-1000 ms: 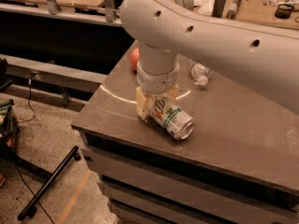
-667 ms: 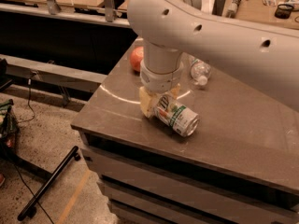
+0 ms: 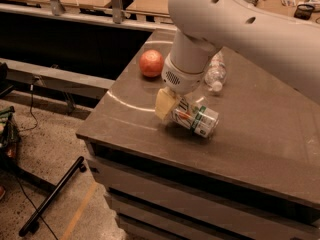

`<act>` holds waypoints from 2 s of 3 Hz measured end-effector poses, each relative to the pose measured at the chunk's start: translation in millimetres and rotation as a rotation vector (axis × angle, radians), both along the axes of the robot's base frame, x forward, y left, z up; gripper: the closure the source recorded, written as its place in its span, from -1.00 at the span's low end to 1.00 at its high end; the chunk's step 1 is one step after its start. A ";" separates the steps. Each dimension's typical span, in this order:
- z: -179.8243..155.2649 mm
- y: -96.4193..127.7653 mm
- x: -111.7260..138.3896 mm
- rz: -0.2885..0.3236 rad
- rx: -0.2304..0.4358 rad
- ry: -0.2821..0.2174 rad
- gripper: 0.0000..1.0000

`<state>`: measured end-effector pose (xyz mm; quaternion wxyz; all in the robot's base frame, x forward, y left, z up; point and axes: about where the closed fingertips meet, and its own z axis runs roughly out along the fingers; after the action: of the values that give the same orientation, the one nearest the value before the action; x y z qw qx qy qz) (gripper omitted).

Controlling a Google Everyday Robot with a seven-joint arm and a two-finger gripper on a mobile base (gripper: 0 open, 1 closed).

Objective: Place 7up can upright

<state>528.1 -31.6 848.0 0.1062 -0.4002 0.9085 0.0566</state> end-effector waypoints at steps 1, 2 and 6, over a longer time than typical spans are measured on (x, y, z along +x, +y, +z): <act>20.9 -10.1 13.0 0.100 0.094 -0.020 1.00; 46.8 -11.0 19.7 0.213 0.178 -0.103 1.00; 56.6 -37.0 36.5 0.296 0.420 -0.097 1.00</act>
Offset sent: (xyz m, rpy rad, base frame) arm 0.0276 -0.0139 0.0864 0.2892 -0.2471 0.4149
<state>564.6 -68.6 904.6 0.2208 -0.5001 0.8022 0.2399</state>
